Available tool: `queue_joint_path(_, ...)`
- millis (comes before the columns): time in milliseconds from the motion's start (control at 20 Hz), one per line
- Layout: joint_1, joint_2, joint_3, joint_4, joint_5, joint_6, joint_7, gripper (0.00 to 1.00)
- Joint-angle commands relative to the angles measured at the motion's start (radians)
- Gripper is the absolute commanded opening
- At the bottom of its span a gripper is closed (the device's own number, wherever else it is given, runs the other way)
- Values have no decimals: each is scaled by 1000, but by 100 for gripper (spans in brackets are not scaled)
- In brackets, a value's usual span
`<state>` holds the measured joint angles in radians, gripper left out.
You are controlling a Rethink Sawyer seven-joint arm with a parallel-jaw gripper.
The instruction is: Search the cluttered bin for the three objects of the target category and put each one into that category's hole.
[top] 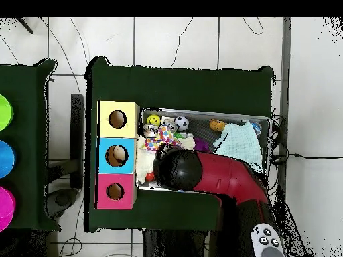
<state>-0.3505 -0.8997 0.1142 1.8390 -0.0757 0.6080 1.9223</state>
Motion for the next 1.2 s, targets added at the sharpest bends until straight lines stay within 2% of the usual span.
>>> queue_joint_path(50,24,104,38,61,-44,-153,92,100)
queue_joint_path(500,19,205,24,17,-46,-246,77,100)
queue_joint_path(1000,16,238,19,27,-66,-301,68,100)
queue_joint_path(1200,25,246,15,18,-68,-284,81,100)
